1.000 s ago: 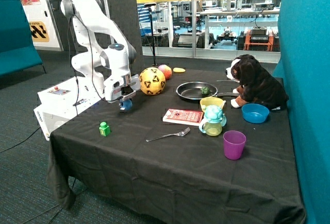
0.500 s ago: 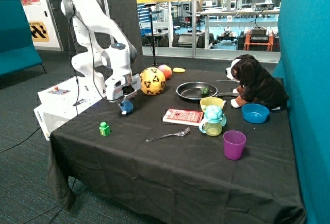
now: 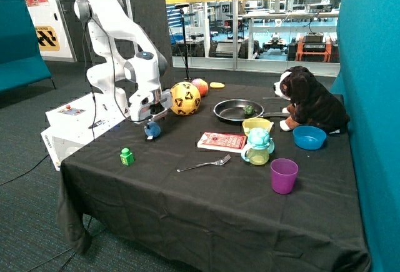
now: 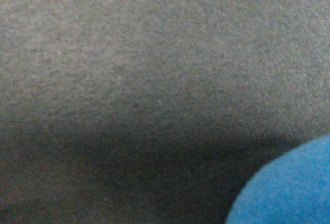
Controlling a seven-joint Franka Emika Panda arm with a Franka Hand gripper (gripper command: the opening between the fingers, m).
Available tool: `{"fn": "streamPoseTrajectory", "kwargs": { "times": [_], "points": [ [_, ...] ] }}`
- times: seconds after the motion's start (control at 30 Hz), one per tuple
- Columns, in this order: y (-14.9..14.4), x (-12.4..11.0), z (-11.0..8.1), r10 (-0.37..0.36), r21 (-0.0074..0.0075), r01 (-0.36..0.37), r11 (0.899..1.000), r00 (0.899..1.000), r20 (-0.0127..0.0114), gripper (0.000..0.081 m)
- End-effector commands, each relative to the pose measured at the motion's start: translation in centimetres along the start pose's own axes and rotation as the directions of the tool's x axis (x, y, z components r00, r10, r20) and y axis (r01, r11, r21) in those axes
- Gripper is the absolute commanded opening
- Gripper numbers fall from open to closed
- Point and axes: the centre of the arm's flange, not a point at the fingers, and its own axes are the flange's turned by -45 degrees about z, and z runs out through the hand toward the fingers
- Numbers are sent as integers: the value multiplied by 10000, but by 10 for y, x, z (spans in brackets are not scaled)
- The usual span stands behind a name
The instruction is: Sort the balls from left to right in order of size
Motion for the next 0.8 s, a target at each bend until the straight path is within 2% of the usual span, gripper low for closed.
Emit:
{"fn": "streamPoseTrajectory", "kwargs": {
  "times": [0.0, 0.33, 0.5, 0.57, 0.6, 0.7, 0.77],
  "points": [
    [-10, 6, -16, -398, 23, 398, 9992, 9992, 43, 808],
    [-26, 15, -41, -929, 26, 929, 9957, 9957, 41, 808],
    [-42, 16, -56, -1574, 28, 1573, 9875, 9875, 40, 808],
    [-49, 16, -62, -1869, 29, 1869, 9824, 9824, 39, 808],
    [-55, 15, -66, -2286, 31, 2286, 9735, 9735, 37, 808],
    [-71, 14, -76, -2652, 32, 2652, 9642, 9642, 36, 808],
    [-84, 13, -82, -3081, 34, 3081, 9514, 9514, 35, 808]
  ]
}}
